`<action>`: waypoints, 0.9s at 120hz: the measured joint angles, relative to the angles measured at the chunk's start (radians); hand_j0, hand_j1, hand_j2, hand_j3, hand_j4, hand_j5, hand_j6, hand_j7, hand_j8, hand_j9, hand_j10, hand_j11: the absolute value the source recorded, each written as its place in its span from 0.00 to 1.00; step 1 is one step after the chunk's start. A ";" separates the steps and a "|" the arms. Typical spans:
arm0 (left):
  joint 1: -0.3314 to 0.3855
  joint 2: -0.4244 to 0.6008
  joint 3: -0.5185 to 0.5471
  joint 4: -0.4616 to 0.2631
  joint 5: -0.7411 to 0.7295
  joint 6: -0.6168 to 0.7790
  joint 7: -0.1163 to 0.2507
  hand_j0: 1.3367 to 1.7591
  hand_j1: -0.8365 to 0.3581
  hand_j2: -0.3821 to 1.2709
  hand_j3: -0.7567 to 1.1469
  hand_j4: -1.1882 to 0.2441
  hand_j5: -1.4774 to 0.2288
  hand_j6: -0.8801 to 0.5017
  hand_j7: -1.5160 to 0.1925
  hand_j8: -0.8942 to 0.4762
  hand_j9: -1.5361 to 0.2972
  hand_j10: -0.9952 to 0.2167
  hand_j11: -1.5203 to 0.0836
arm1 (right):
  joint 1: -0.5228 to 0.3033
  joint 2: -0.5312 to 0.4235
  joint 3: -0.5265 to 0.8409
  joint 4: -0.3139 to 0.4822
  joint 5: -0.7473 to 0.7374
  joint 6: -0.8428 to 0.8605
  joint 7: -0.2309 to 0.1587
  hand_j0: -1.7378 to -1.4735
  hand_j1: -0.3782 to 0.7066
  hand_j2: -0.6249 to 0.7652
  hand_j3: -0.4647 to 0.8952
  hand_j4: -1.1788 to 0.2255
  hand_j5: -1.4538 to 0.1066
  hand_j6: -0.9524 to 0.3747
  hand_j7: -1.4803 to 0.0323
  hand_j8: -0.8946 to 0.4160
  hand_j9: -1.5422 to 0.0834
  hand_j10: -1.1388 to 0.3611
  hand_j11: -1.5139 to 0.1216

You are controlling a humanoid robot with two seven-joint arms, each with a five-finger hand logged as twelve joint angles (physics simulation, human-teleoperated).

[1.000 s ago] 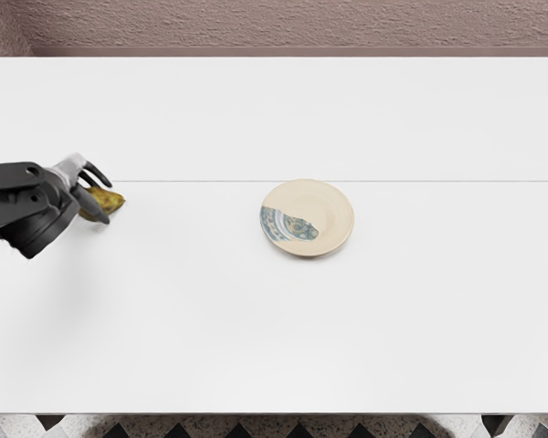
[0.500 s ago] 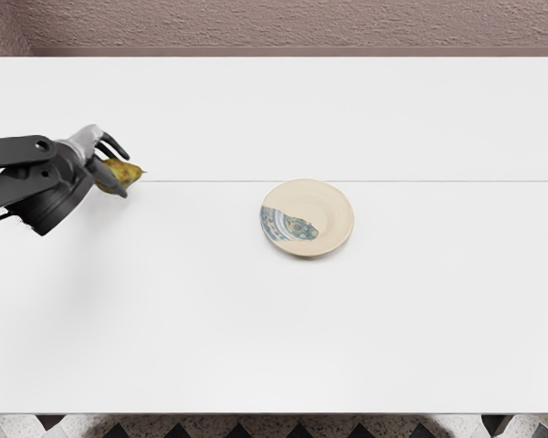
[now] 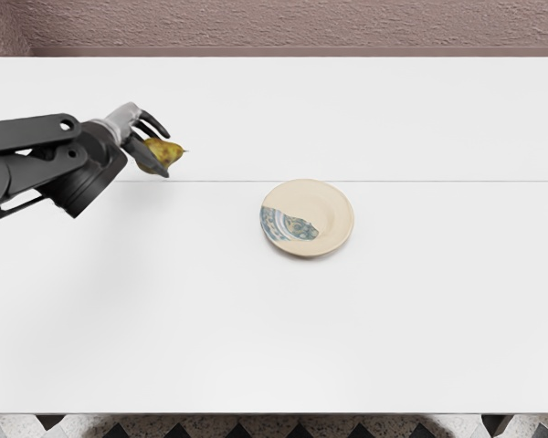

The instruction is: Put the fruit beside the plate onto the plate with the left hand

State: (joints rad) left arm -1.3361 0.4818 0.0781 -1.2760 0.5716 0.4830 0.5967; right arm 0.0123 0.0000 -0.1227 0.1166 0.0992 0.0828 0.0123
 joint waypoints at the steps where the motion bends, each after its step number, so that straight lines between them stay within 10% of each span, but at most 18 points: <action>1: 0.000 -0.002 -0.001 0.000 0.000 0.000 0.000 0.75 0.50 0.43 0.40 0.40 0.36 0.32 0.41 0.35 0.38 0.33 0.42 | 0.000 0.000 0.000 0.000 0.000 0.000 0.000 0.30 0.03 0.45 0.34 0.84 0.93 0.72 0.98 0.68 0.95 0.76 0.93; 108: -0.040 -0.286 -0.054 0.047 -0.003 0.000 -0.002 0.76 0.48 0.46 0.40 0.41 0.36 0.33 0.41 0.36 0.39 0.34 0.43 | 0.000 0.000 0.000 0.000 0.000 0.000 0.000 0.30 0.03 0.45 0.34 0.84 0.93 0.72 0.98 0.68 0.95 0.76 0.93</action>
State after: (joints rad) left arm -1.3764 0.1955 0.0245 -1.2286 0.5690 0.4830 0.5947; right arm 0.0123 0.0000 -0.1227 0.1166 0.0993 0.0827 0.0123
